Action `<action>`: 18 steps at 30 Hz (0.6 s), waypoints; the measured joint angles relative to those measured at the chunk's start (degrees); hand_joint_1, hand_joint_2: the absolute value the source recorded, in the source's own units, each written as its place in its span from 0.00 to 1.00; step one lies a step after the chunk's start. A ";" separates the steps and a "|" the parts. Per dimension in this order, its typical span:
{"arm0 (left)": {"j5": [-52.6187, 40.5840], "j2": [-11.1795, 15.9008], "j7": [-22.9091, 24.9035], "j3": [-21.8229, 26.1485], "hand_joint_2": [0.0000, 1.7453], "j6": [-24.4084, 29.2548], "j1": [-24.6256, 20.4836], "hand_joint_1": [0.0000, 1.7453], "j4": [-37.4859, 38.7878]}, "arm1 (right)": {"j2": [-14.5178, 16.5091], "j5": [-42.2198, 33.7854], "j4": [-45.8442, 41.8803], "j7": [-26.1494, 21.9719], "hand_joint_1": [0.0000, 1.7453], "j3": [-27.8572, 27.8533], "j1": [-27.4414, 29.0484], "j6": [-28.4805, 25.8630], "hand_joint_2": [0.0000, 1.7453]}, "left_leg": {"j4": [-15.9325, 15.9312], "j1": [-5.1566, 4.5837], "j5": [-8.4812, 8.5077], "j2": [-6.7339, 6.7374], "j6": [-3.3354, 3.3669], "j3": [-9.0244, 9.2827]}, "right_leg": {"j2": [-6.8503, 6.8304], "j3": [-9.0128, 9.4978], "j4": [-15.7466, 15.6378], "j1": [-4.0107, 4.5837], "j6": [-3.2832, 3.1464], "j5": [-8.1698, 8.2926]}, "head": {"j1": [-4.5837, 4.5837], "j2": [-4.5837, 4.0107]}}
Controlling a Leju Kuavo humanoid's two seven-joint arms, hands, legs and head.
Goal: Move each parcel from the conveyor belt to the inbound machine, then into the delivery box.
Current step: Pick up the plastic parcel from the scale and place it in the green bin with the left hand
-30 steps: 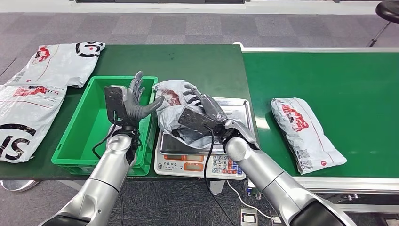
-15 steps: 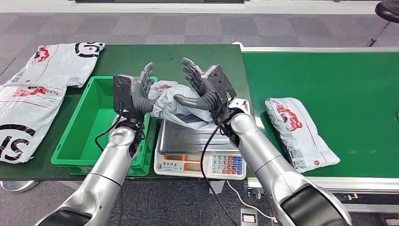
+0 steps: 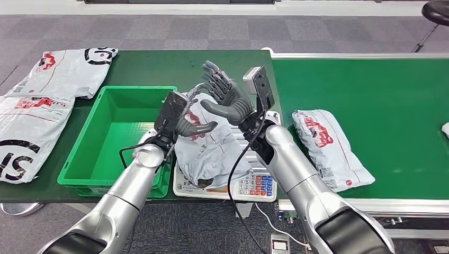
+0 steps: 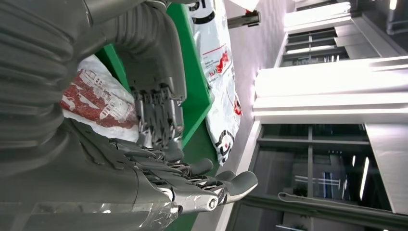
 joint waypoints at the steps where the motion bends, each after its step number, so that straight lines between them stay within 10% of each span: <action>1: -0.40 0.01 -0.01 -0.24 1.00 -0.41 -0.04 0.00 0.09 | 0.01 -0.06 0.08 0.00 0.00 -0.01 -0.04 -0.04 1.00 | 0.00 0.00 0.00 0.00 0.00 0.00 | 0.00 0.00 0.00 0.00 0.00 0.00 | 0.00 0.00; 3: -2.32 0.01 -0.22 -1.16 1.00 -2.33 -0.14 0.15 0.38 | 0.03 -0.21 0.44 -0.02 0.00 -0.07 -0.24 -0.14 1.00 | 0.00 0.00 0.00 -0.01 0.00 0.00 | -0.01 0.00 0.00 0.00 -0.01 -0.01 | 0.00 0.00; 6: -7.02 -0.04 -1.68 -3.58 1.00 -4.84 -0.15 0.89 1.04 | 0.19 -0.28 1.27 -0.09 0.00 -0.28 -0.85 -0.21 1.00 | 0.00 0.00 0.00 0.00 0.00 -0.01 | 0.00 0.00 0.00 0.00 -0.01 -0.01 | 0.00 0.01; 7: -8.65 -0.09 -2.52 -4.43 1.00 -5.03 -0.11 1.00 1.27 | 0.25 -0.25 1.52 -0.11 0.00 -0.33 -1.05 -0.25 1.00 | 0.00 0.00 0.00 0.00 0.00 -0.01 | 0.00 0.00 0.00 -0.01 -0.01 -0.01 | 0.01 0.00; 10: -12.69 -0.48 -5.07 -6.82 1.00 -5.03 0.34 1.00 1.84 | 0.31 -0.18 2.05 -0.03 0.00 -0.37 -1.47 -0.60 1.00 | 0.00 -0.01 -0.01 -0.01 0.01 -0.01 | -0.01 0.00 0.00 -0.02 -0.01 -0.01 | 0.01 -0.01; 14: -18.01 -1.22 -5.14 -9.97 1.00 -5.55 1.18 0.00 2.63 | 0.31 -0.14 2.59 0.30 0.00 -0.41 -1.92 -1.09 1.00 | 0.00 -0.02 -0.02 -0.01 0.01 -0.01 | -0.01 0.00 -0.01 -0.02 0.00 -0.01 | 0.00 0.00; 18: -26.46 -1.67 -0.29 -14.35 1.00 -3.72 0.53 0.00 5.48 | 0.31 0.20 3.36 -0.10 0.00 -0.56 -2.66 -1.64 1.00 | 0.00 -0.02 -0.02 0.00 0.01 0.00 | 0.00 0.00 -0.01 -0.02 0.00 -0.01 | 0.00 0.01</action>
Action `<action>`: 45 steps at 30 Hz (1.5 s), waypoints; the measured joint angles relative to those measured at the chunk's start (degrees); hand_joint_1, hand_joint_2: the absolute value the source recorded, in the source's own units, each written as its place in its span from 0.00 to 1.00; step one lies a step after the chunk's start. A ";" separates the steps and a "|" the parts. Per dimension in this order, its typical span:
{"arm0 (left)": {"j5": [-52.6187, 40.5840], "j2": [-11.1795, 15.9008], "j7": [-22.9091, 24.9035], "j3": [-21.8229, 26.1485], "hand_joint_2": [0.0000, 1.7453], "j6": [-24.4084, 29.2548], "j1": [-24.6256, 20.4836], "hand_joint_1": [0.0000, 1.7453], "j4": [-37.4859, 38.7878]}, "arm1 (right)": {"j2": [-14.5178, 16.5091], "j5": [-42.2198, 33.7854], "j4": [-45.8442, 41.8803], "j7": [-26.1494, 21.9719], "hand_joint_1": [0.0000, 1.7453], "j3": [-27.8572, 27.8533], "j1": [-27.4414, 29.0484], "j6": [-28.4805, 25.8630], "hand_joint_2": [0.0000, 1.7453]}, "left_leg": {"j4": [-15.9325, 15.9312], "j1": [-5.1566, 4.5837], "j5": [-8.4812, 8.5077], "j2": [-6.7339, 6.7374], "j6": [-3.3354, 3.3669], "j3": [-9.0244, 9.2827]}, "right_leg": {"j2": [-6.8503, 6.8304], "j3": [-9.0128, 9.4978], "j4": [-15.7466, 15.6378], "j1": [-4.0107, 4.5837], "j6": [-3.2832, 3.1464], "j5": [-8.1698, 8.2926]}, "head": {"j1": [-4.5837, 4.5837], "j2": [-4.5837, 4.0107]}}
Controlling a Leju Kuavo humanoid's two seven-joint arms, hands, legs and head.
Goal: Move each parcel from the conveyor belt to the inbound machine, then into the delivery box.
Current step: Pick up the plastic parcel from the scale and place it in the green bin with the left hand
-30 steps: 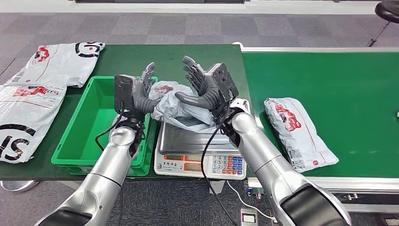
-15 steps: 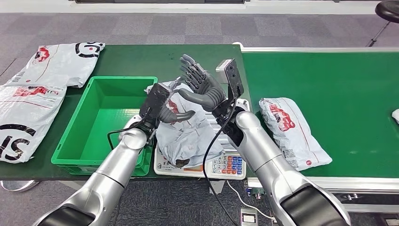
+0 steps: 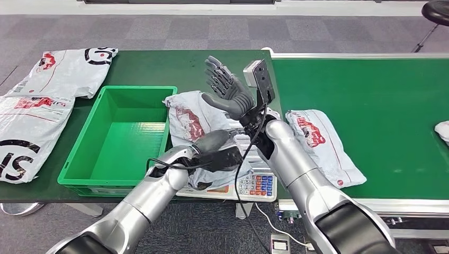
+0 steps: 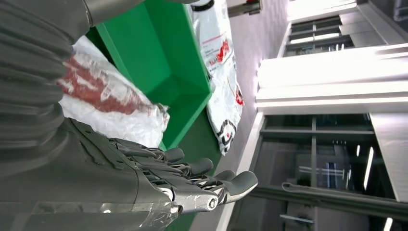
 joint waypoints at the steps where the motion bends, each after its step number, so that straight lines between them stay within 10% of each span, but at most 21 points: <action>1: -2.29 -0.13 1.72 -1.04 1.00 1.21 -0.30 0.00 1.07 | -0.01 0.26 0.14 -0.22 0.00 -0.11 -0.06 -0.28 1.00 | 0.00 0.00 0.00 0.00 0.00 0.00 | 0.00 0.00 0.00 0.00 0.00 0.00 | 0.00 0.00; 13: -14.37 -0.42 10.30 -8.59 1.00 5.50 -3.46 0.00 7.91 | -0.47 1.89 0.23 -0.83 0.00 -1.18 0.28 -0.76 1.00 | 0.00 0.01 0.00 0.04 0.00 0.05 | 0.02 0.06 0.00 0.00 0.00 0.00 | 0.00 0.00; 17: -18.34 -0.40 10.92 -10.89 1.00 5.37 -4.19 0.91 9.44 | -0.86 2.22 -0.04 -0.74 0.00 -2.03 0.33 -0.39 1.00 | -0.01 0.00 0.00 0.01 0.00 0.16 | 0.00 0.19 -0.01 -0.01 0.01 0.00 | 0.00 -0.01; 18: -18.86 -0.42 10.89 -11.30 1.00 5.28 -4.36 1.00 9.77 | -0.97 2.35 -0.20 -0.74 0.00 -2.28 0.39 -0.40 1.00 | -0.01 0.00 0.00 0.00 0.01 0.21 | 0.00 0.23 -0.01 -0.02 0.01 -0.01 | 0.00 -0.01; 45: -19.60 -0.38 7.85 -11.98 1.00 13.86 -6.12 1.00 9.41 | -4.81 4.48 -3.67 1.75 0.00 -5.06 1.95 -2.60 1.00 | -0.01 0.00 0.00 0.05 0.00 0.30 | 0.02 0.25 -0.02 -0.03 -0.04 0.06 | 0.00 0.00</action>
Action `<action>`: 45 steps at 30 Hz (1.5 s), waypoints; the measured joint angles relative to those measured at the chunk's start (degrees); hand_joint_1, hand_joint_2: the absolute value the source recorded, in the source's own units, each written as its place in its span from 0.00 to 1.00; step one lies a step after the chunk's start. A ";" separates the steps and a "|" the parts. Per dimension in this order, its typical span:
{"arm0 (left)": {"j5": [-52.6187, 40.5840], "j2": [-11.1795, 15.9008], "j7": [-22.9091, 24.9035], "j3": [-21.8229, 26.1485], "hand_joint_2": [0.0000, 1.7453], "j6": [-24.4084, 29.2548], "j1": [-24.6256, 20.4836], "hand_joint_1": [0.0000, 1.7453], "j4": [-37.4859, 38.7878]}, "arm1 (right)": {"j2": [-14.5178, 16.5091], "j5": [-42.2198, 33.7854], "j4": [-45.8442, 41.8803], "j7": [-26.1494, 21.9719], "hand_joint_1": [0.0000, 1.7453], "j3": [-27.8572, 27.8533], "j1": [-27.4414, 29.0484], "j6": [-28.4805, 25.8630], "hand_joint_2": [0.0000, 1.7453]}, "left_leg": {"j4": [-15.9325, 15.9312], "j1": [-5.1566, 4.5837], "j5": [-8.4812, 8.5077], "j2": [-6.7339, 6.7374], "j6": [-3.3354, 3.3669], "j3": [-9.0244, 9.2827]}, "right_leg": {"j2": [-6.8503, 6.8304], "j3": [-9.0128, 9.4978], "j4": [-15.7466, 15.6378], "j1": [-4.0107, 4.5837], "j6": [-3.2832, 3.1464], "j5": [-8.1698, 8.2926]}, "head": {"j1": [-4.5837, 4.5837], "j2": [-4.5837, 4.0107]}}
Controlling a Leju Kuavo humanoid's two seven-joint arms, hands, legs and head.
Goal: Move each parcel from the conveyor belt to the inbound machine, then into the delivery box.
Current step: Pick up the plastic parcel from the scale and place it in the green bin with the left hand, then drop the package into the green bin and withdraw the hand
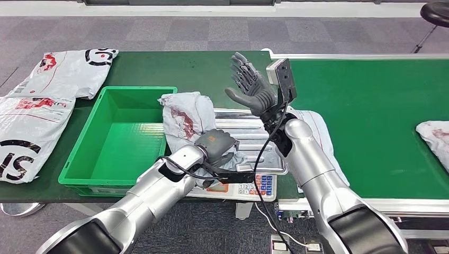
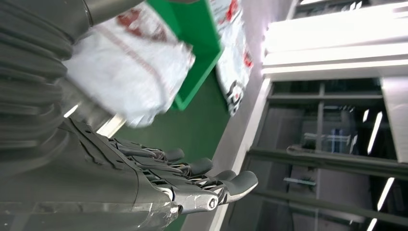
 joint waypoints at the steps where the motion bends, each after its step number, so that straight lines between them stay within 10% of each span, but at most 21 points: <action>1: -0.11 0.09 0.56 0.26 1.00 1.21 -0.31 1.00 -0.56 | -0.40 0.97 0.16 0.08 0.00 0.00 -0.03 -1.10 1.00 | 0.00 0.00 0.00 -0.01 0.00 0.00 | -0.01 0.00 0.00 0.00 0.00 0.00 | 0.00 0.00; 9: -3.86 1.47 5.70 2.49 1.00 7.17 -2.53 1.00 -5.66 | -4.34 5.84 0.50 -1.54 0.00 -0.32 2.91 -6.28 1.00 | 0.01 -0.06 -0.01 -0.02 0.01 -0.04 | 0.01 -0.01 0.00 -0.04 0.01 0.01 | 0.01 0.00; 16: -15.62 5.20 15.99 7.81 1.00 24.58 -3.05 1.00 -9.44 | -7.72 20.60 -5.07 -0.60 0.00 -3.95 14.71 -21.03 1.00 | -0.01 0.01 -0.10 -0.28 -0.03 -0.05 | -0.23 0.06 0.00 0.02 0.05 -0.15 | 0.00 0.00; 31: -20.48 11.61 17.25 21.93 1.00 17.50 -3.09 1.00 -5.34 | -16.00 48.98 -15.08 14.62 0.00 -16.01 32.41 -29.80 1.00 | 0.00 -0.04 -0.15 -0.30 -0.04 -0.17 | -0.24 -0.06 -0.01 -0.04 0.08 -0.22 | 0.00 0.00; 35: -22.37 12.33 18.76 23.46 1.00 13.67 -2.48 0.08 -3.62 | -18.01 56.01 -15.13 19.18 0.00 -19.64 35.22 -29.93 1.00 | -0.01 -0.06 -0.19 -0.31 0.00 -0.19 | -0.24 -0.06 -0.01 -0.05 0.09 -0.23 | 0.01 0.00; 36: -23.12 12.52 19.85 23.67 1.00 12.46 -2.45 0.00 -2.92 | -18.35 57.30 -15.11 19.78 0.00 -20.80 36.02 -29.63 1.00 | -0.01 -0.06 -0.20 -0.29 0.01 -0.19 | -0.22 -0.06 -0.01 -0.05 0.10 -0.23 | 0.01 0.00; 45: -19.63 12.97 18.55 27.16 1.00 8.69 -2.49 0.00 0.73 | -19.34 54.08 -12.14 17.63 0.00 -28.89 37.96 -17.34 1.00 | -0.01 -0.06 -0.20 -0.23 0.01 -0.23 | -0.17 -0.13 -0.01 -0.05 0.10 -0.23 | 0.01 -0.01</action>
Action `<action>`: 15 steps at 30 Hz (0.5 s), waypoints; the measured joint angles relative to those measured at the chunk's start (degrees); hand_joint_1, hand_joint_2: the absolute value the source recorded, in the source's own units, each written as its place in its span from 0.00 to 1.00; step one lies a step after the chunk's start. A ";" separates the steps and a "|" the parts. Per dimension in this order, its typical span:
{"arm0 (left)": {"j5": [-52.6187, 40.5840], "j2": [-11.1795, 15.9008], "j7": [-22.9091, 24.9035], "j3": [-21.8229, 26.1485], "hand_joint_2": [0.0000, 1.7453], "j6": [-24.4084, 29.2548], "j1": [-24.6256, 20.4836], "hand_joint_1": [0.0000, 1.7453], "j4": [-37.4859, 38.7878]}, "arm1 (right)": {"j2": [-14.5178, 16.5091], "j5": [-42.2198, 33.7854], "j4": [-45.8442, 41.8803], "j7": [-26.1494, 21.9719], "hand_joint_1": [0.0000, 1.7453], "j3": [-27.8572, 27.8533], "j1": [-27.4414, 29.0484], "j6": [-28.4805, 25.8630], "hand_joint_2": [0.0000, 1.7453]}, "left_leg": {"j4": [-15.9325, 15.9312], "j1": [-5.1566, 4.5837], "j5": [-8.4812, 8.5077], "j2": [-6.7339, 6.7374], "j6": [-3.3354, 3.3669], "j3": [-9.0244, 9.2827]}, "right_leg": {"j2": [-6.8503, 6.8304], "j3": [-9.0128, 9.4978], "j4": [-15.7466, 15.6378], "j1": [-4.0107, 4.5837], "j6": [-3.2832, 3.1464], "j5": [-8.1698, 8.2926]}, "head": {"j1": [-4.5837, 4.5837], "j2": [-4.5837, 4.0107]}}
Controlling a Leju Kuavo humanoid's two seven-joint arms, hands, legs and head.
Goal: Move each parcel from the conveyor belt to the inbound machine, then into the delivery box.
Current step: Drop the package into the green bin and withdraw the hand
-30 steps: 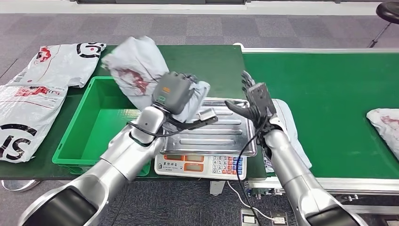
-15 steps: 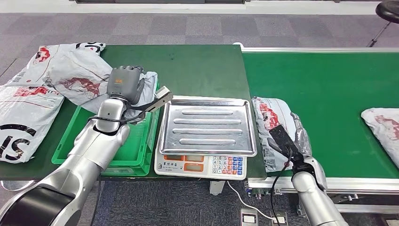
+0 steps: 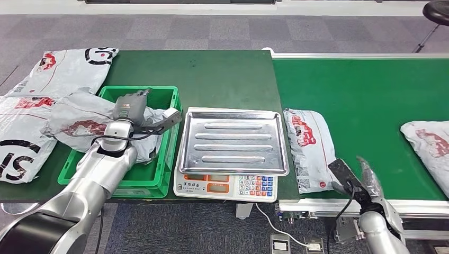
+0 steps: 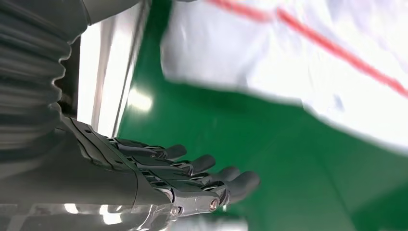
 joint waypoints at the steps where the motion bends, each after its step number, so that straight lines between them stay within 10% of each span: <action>1: 1.17 -0.07 -0.91 0.74 1.00 0.01 0.00 0.00 0.01 | -0.20 -1.29 1.06 -0.85 0.00 -0.41 -0.21 1.91 1.00 | 0.00 0.00 0.00 0.00 0.00 0.00 | 0.00 0.00 0.00 0.00 0.00 0.00 | -0.01 0.01; 14: 10.90 -2.01 -8.16 4.90 1.00 -2.07 0.22 0.00 -2.51 | -3.37 -12.80 17.05 -15.87 0.00 -1.21 -6.82 18.18 1.00 | 0.01 -0.01 0.00 0.02 0.01 0.00 | 0.02 0.02 0.00 -0.01 0.01 0.02 | 0.01 0.00; 15: 11.43 -2.15 -8.57 4.94 1.00 -2.20 0.26 0.00 -2.78 | -3.47 -13.10 17.58 -16.28 0.26 -1.21 -7.11 18.47 1.00 | 0.01 -0.01 0.00 0.02 0.01 0.00 | 0.02 0.02 0.00 -0.01 0.01 0.01 | 0.01 0.00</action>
